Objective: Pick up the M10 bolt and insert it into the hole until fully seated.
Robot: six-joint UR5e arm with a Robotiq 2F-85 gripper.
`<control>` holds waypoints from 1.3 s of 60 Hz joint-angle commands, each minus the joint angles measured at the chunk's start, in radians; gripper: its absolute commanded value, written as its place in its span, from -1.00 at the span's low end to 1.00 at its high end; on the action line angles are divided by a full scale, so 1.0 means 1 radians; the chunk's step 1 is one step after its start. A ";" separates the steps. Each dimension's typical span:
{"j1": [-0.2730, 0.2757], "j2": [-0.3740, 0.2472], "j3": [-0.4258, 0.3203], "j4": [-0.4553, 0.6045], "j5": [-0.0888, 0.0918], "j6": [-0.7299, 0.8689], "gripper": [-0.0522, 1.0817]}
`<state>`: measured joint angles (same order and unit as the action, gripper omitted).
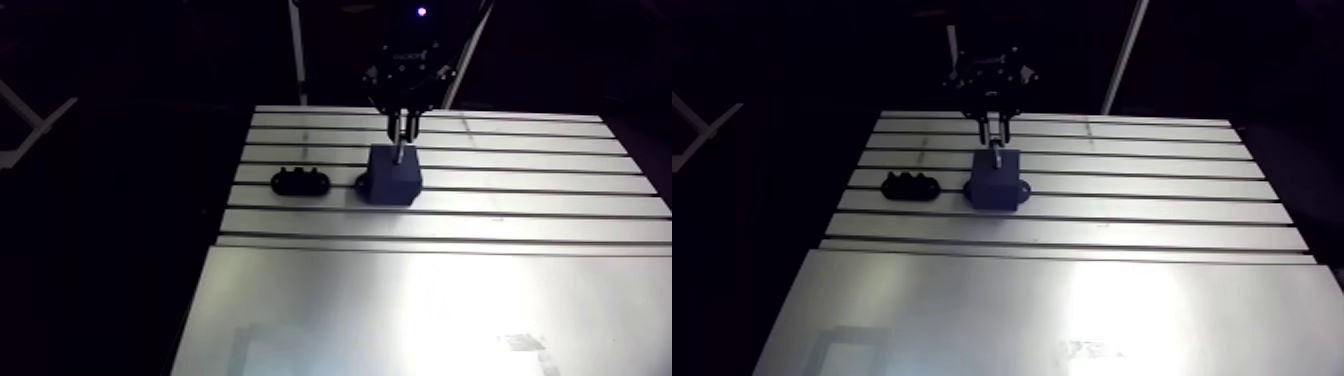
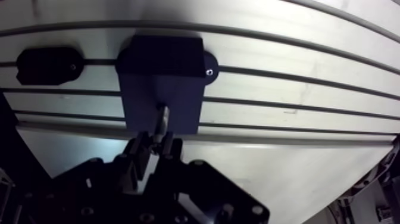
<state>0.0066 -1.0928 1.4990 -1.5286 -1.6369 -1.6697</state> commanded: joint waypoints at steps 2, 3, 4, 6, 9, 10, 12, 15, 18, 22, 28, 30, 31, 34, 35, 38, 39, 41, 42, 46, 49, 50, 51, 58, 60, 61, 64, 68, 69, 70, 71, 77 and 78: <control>0.001 0.000 -0.002 -0.001 0.001 0.000 0.99; 0.001 0.000 -0.002 -0.001 0.001 0.000 0.99; 0.001 0.000 -0.004 0.000 0.001 0.000 0.99; 0.001 0.000 -0.005 0.000 0.001 0.000 0.99; 0.001 0.000 -0.008 0.000 0.002 -0.001 0.99; 0.001 0.000 -0.010 0.000 0.002 -0.002 0.99; 0.001 0.000 -0.012 0.000 0.002 -0.002 0.99; 0.001 0.001 -0.013 0.000 0.003 -0.002 0.99; 0.001 0.002 -0.013 0.002 0.003 -0.002 0.99; 0.001 0.002 -0.013 0.003 0.003 -0.002 0.99; 0.002 0.002 -0.011 0.003 0.003 -0.002 0.99; 0.003 0.002 -0.010 0.004 0.004 -0.002 0.99; 0.003 0.002 -0.010 0.004 0.004 -0.002 0.99; 0.003 0.002 -0.010 0.006 0.004 -0.002 0.99; 0.003 0.002 -0.010 0.006 0.004 -0.002 0.99; 0.003 0.000 -0.010 0.007 0.003 -0.002 0.99; 0.003 0.000 -0.010 0.008 0.004 -0.002 0.99; 0.003 0.000 -0.010 0.008 0.003 -0.002 0.99; 0.003 0.000 -0.010 0.008 0.003 -0.002 0.99; 0.003 0.000 -0.010 0.008 0.003 -0.002 0.99; 0.001 0.000 -0.010 0.009 0.003 -0.002 0.99; 0.001 0.000 -0.010 0.009 0.003 -0.002 0.99; 0.001 0.000 -0.010 0.008 0.003 -0.002 0.99; 0.001 0.000 -0.010 0.008 0.001 -0.002 0.99; 0.001 0.001 -0.010 0.008 0.001 -0.002 0.99; 0.001 0.001 -0.010 0.008 0.001 -0.002 0.99; 0.001 0.000 -0.009 0.008 0.001 -0.002 0.99; 0.001 0.000 -0.007 0.009 0.002 -0.002 0.99; 0.001 0.000 -0.007 0.009 0.002 -0.002 0.99; 0.001 0.000 -0.007 0.009 0.002 -0.002 0.99; 0.002 0.000 -0.006 0.009 0.002 -0.002 0.99; 0.003 0.000 -0.006 0.009 0.003 -0.002 0.99; 0.003 0.000 -0.006 0.009 0.003 -0.002 0.99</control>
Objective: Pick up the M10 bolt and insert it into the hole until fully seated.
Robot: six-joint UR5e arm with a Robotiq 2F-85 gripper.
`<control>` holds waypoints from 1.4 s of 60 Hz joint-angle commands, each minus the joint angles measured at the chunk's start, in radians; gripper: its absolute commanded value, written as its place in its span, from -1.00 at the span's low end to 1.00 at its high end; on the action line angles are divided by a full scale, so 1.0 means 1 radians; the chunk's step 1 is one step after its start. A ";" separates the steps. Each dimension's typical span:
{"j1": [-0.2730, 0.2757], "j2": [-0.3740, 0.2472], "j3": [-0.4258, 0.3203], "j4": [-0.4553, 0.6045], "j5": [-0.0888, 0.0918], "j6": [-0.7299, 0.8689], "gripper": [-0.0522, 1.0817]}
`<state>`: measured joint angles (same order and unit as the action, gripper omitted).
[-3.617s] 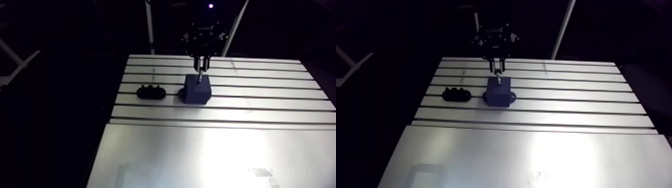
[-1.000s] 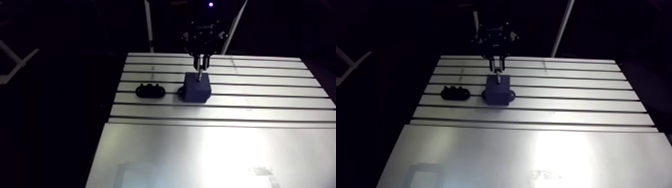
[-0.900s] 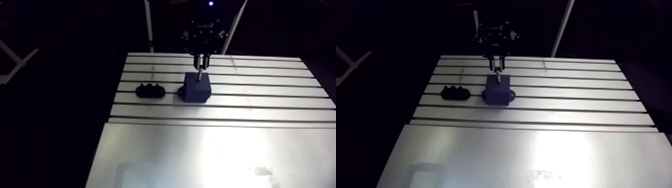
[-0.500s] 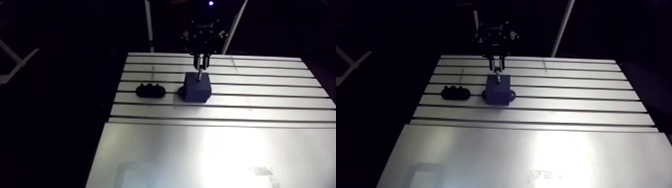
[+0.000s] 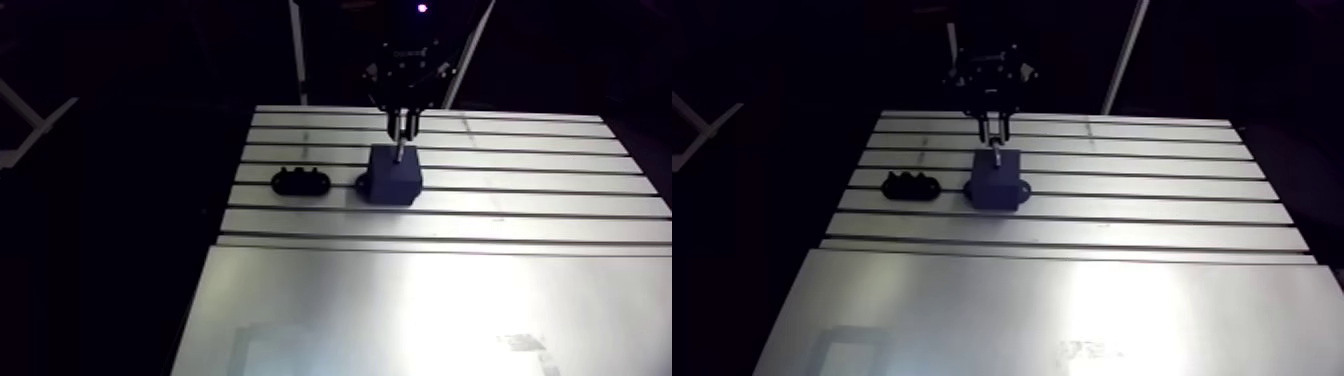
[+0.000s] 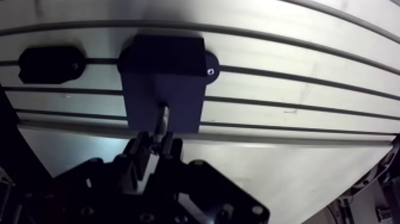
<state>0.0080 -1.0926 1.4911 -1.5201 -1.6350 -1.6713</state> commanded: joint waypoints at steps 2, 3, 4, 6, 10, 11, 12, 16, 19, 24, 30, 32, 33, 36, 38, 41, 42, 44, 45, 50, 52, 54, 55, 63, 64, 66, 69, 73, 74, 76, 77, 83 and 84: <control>0.001 0.000 0.004 0.001 0.001 0.000 0.99; 0.001 0.000 0.004 0.001 0.001 0.000 0.99; 0.001 0.000 0.004 0.001 0.001 0.000 0.99; 0.001 0.000 0.004 0.001 0.001 0.000 0.99; 0.001 0.000 0.004 0.001 0.001 0.000 0.99; 0.001 0.000 0.004 0.001 0.001 0.000 0.99; 0.001 0.000 0.004 0.001 0.001 0.000 0.99; 0.001 0.000 0.004 0.001 0.002 0.000 0.99; 0.001 0.000 0.004 0.001 0.002 0.000 0.99; 0.001 0.000 0.005 0.001 0.002 0.000 0.99; 0.001 0.000 0.005 0.001 0.002 0.000 0.99; 0.001 0.001 0.005 0.001 0.002 0.000 0.99; 0.003 0.000 0.005 0.001 0.002 0.000 0.99; 0.001 0.001 0.004 0.001 0.002 0.000 0.99; 0.001 0.001 0.004 0.001 0.002 0.000 0.99; 0.001 0.001 0.004 -0.001 0.002 0.000 0.99; 0.001 0.001 0.004 -0.001 0.001 0.000 0.99; 0.001 0.001 0.004 0.001 0.001 0.000 0.99; 0.001 0.001 0.004 0.001 0.001 0.000 0.99; 0.001 0.001 0.002 -0.001 0.001 0.000 0.99; 0.001 0.001 0.002 -0.001 0.001 0.000 0.99; 0.001 0.001 0.001 -0.001 0.001 0.000 0.99; 0.001 0.001 0.001 -0.001 0.001 0.000 0.99; 0.001 0.003 0.001 -0.001 0.001 0.000 0.99; 0.001 0.003 0.001 -0.001 0.001 0.000 0.99; 0.001 0.003 0.001 -0.001 0.001 0.000 0.99; 0.001 0.003 0.002 -0.001 0.001 0.000 0.99; 0.001 0.003 0.002 -0.001 0.001 0.000 0.99; 0.001 0.003 0.004 -0.001 0.001 0.000 0.99; 0.001 0.003 0.004 -0.001 0.001 0.000 0.99; 0.001 0.003 0.004 -0.001 0.001 0.000 0.99; 0.001 0.003 0.004 -0.001 0.001 0.000 0.99; 0.001 0.003 0.004 -0.001 0.001 0.000 0.99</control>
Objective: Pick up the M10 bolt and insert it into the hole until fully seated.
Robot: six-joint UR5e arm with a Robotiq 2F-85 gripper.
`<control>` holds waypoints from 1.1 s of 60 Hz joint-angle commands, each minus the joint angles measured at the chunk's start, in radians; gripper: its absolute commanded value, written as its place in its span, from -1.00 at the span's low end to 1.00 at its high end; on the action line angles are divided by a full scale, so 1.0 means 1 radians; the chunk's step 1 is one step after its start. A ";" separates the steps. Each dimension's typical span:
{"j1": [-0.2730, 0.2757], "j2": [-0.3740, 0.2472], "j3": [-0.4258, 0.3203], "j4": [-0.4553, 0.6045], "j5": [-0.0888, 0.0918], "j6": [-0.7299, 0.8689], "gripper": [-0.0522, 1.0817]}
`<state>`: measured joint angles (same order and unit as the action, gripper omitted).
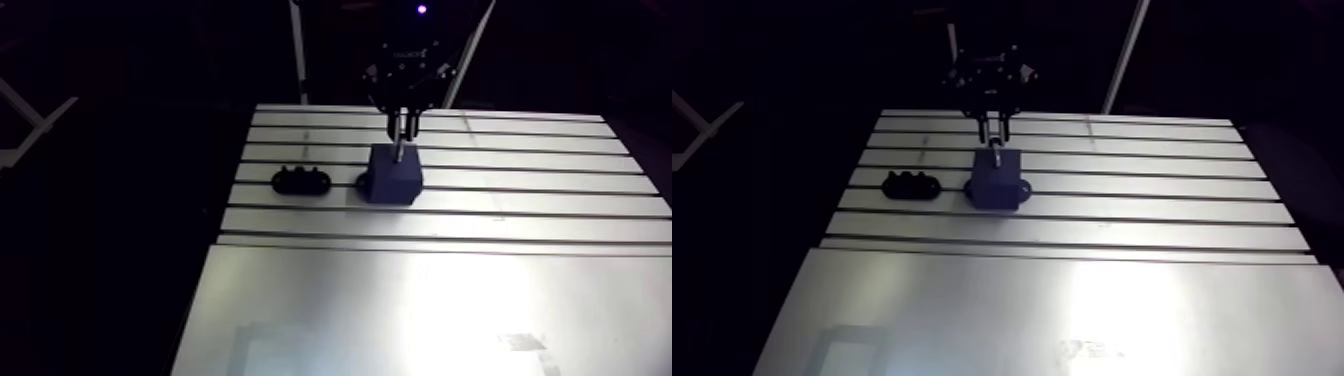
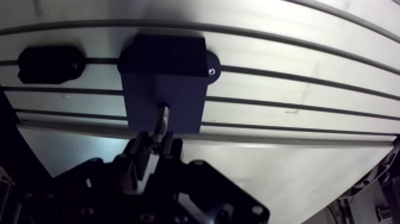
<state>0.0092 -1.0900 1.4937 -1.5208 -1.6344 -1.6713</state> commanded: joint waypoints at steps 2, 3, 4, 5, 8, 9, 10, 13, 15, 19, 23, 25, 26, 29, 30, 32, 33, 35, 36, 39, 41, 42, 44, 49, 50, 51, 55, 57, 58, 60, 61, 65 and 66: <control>0.000 0.000 0.001 0.000 0.000 0.000 0.99; 0.000 0.000 0.001 0.000 0.000 0.000 0.99; 0.000 0.000 0.001 0.000 0.000 0.000 0.99; 0.000 0.000 0.001 0.000 0.000 0.000 0.99; 0.000 0.002 0.001 0.000 0.000 0.000 0.99; 0.000 0.002 0.001 0.000 0.000 0.000 0.99; 0.000 0.002 0.001 0.000 0.000 0.000 0.99; 0.000 0.002 0.001 -0.002 0.000 0.000 0.99; 0.000 0.002 0.001 -0.002 0.000 0.000 0.99; 0.000 0.002 0.000 -0.002 0.000 0.000 0.99; 0.000 0.003 0.000 -0.002 0.000 0.000 0.99; 0.000 0.003 0.000 -0.002 0.000 0.000 0.99; 0.000 0.006 -0.002 -0.002 0.000 0.000 0.99; 0.000 0.009 -0.001 0.000 0.000 0.000 0.99; 0.000 0.009 0.000 -0.001 0.000 0.000 0.99; 0.000 0.011 0.001 0.000 0.000 0.000 0.99; 0.000 0.011 0.001 0.000 0.000 0.000 0.99; 0.000 0.011 0.001 -0.001 0.000 0.000 0.99; 0.000 0.011 0.001 -0.001 0.000 0.000 0.99; 0.000 0.011 0.001 -0.002 -0.001 0.000 0.99; 0.000 0.011 0.001 -0.002 -0.002 0.000 0.99; 0.000 0.011 0.001 -0.002 -0.002 0.000 0.99; 0.000 0.013 0.001 0.000 -0.002 -0.001 0.99; 0.000 0.013 0.001 -0.002 -0.002 -0.001 0.99; 0.000 0.013 0.002 -0.002 -0.002 -0.001 0.99; 0.000 0.013 0.002 -0.002 -0.002 -0.001 0.99; 0.000 0.013 0.003 -0.003 0.000 -0.008 0.99; -0.001 0.013 0.003 -0.004 0.000 -0.013 0.99; -0.001 0.013 0.003 -0.005 0.001 -0.016 0.99; -0.002 0.013 0.004 -0.005 0.001 -0.018 0.99; -0.002 0.013 0.004 -0.005 0.001 -0.018 0.99; -0.002 0.013 0.006 -0.006 0.001 -0.018 0.99; -0.002 0.013 0.006 -0.006 0.001 -0.018 0.99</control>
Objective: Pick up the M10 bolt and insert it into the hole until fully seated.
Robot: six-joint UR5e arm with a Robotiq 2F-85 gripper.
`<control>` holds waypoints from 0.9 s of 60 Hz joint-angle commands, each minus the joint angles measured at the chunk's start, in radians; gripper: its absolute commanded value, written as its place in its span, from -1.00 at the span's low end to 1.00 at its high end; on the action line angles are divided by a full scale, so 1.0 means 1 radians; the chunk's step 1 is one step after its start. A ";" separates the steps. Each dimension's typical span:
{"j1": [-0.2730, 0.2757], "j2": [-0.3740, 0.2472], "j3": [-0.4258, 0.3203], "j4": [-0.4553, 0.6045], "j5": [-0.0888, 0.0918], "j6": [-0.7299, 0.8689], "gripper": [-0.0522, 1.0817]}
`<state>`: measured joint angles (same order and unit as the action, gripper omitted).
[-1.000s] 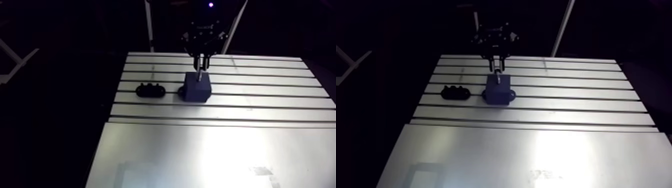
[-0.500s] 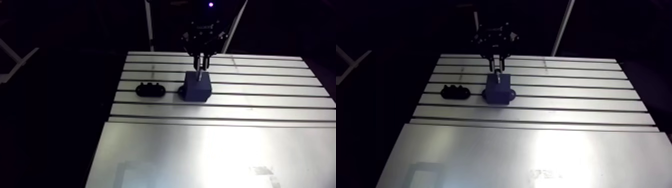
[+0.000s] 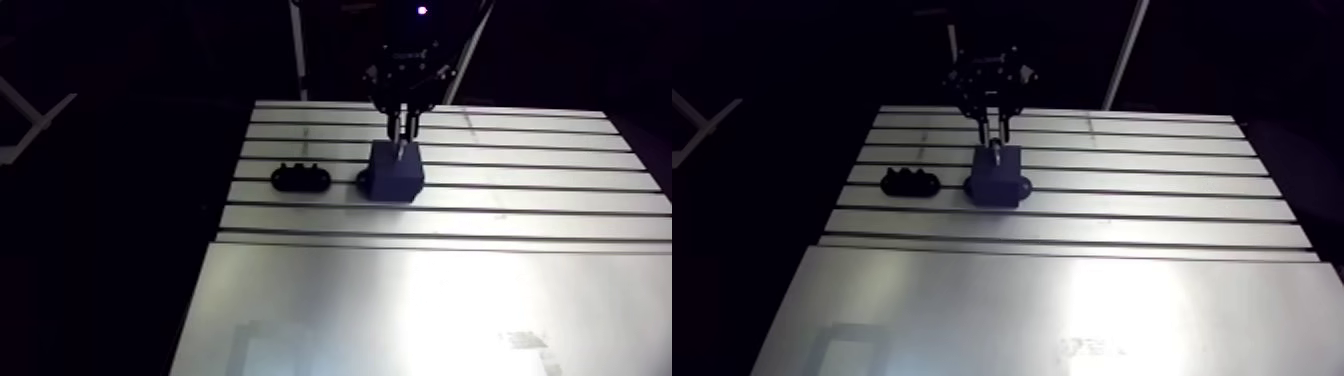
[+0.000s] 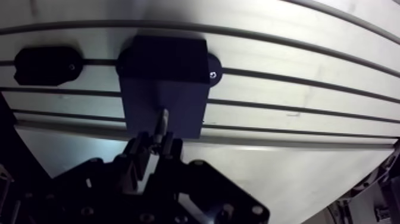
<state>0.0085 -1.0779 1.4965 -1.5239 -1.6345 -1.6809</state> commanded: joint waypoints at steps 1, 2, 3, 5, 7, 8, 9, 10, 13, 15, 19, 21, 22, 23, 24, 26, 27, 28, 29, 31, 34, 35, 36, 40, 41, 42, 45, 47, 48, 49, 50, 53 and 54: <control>-0.001 0.000 0.003 -0.003 0.002 -0.009 0.99; -0.001 0.000 0.003 -0.003 0.002 -0.009 0.99; -0.001 0.000 0.003 -0.003 0.002 -0.009 0.99; -0.001 0.000 0.003 -0.002 0.002 -0.010 0.98; -0.001 0.000 0.003 -0.002 0.002 -0.010 0.97; -0.001 0.000 0.006 -0.002 0.002 -0.010 0.95; -0.001 0.000 0.006 -0.002 0.002 -0.010 0.95; -0.001 0.000 0.006 -0.002 0.002 -0.010 0.92; -0.001 0.000 0.006 -0.002 0.002 -0.012 0.80; -0.001 0.000 0.007 -0.002 0.002 -0.012 0.64; -0.002 0.000 0.009 -0.003 0.000 -0.011 -0.04; -0.001 -0.001 0.009 -0.002 0.000 -0.012 -0.80; -0.001 -0.001 0.009 -0.002 0.000 -0.012 -0.80; -0.001 -0.001 0.009 -0.002 0.000 -0.012 -0.80; -0.002 -0.001 0.010 -0.004 0.000 -0.012 -0.88; -0.001 -0.001 0.012 -0.006 -0.001 -0.013 -0.90; -0.001 -0.001 0.012 -0.006 -0.001 -0.013 -0.90; -0.001 -0.002 0.013 -0.006 -0.001 -0.013 -0.90; -0.001 -0.002 0.013 -0.006 -0.001 -0.013 -0.90; 0.002 -0.004 0.012 -0.008 -0.001 -0.013 -0.90; 0.004 -0.008 0.012 -0.008 -0.001 -0.013 -0.90; 0.004 -0.011 0.010 -0.006 0.000 -0.013 -0.90; 0.004 -0.011 0.010 -0.006 0.000 -0.013 -0.90; 0.004 -0.022 -0.002 0.002 0.006 -0.030 -0.90; 0.004 -0.022 -0.002 0.002 0.006 -0.030 -0.90; 0.004 -0.029 -0.006 0.004 0.011 -0.041 -0.90; 0.003 -0.037 -0.010 0.008 0.017 -0.047 -0.90; 0.002 -0.042 -0.016 0.016 0.025 -0.051 -0.90; 0.002 -0.045 -0.023 0.030 0.034 -0.052 -0.90; 0.002 -0.045 -0.023 0.030 0.034 -0.052 -0.90; 0.002 -0.049 -0.035 0.046 0.043 -0.052 -0.90; 0.002 -0.054 -0.046 0.063 0.048 -0.052 -0.90; 0.002 -0.060 -0.058 0.076 0.049 -0.050 -0.90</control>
<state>0.0108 -1.1079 1.4861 -1.5100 -1.6166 -1.7177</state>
